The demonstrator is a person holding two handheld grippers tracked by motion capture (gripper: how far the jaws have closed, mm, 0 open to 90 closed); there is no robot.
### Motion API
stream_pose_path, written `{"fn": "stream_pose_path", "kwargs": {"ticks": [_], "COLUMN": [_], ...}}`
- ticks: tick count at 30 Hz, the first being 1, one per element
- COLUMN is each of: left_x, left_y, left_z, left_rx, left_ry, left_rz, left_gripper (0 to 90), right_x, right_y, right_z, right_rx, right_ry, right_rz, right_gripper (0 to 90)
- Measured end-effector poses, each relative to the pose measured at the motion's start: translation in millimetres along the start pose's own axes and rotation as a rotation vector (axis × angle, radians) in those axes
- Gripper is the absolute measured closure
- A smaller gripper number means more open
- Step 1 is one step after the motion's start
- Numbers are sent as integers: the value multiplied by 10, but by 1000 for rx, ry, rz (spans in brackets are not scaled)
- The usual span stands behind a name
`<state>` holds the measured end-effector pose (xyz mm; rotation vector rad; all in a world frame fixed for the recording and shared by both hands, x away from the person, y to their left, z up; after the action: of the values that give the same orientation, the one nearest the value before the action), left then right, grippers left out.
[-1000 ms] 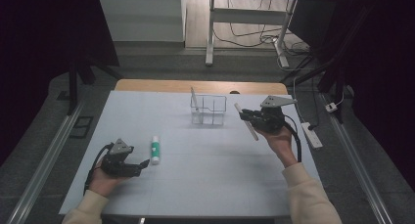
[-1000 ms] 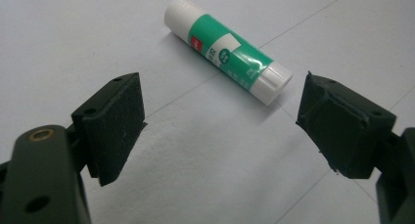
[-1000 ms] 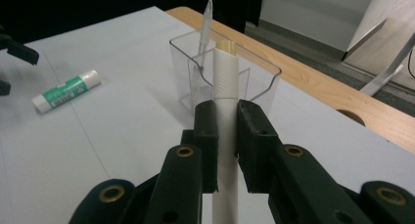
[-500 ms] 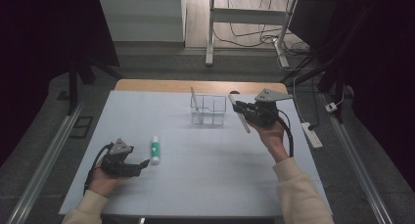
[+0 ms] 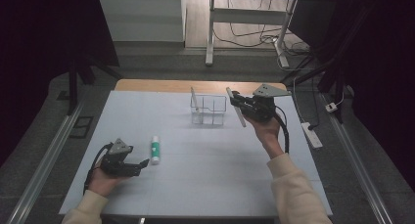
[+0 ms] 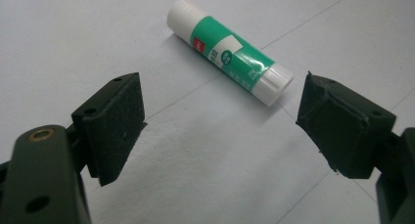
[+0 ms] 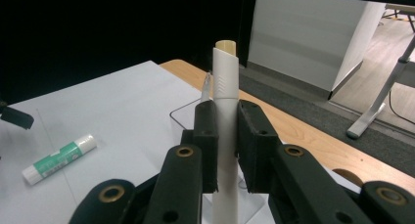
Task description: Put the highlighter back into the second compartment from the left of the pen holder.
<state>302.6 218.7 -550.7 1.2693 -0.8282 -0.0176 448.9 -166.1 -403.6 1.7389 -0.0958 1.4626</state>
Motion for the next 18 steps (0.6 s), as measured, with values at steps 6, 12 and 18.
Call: {"fn": "stream_pose_path", "kwargs": {"ticks": [6,12,18], "left_x": [2,0,0], "left_y": [-4,-5,-5], "left_z": [5,3,0], "left_rx": [0,-1,-1], "left_ry": [-5,-5,-2], "left_rz": [-2,-3,-2], "left_gripper": [180,180,180], "right_x": [60,124,164], "right_y": [-28,-78,-139], "right_z": [6,1,-5], "right_rx": [4,5,8], "right_ry": [-7,-8,-14], "right_rz": [16,22,28], "right_gripper": [787,787,787]}}
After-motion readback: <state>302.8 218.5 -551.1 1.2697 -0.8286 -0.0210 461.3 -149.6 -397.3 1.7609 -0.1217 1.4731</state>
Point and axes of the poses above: each handheld gripper's, and its own axes: y roughly backward along the jaws, x roughly out of its top, z roughly to its right, the point moved 4 cm from there along -y, roughly forward along the jaws, and after that the axes turned 14 degrees about -z, right-handed, at the moved point
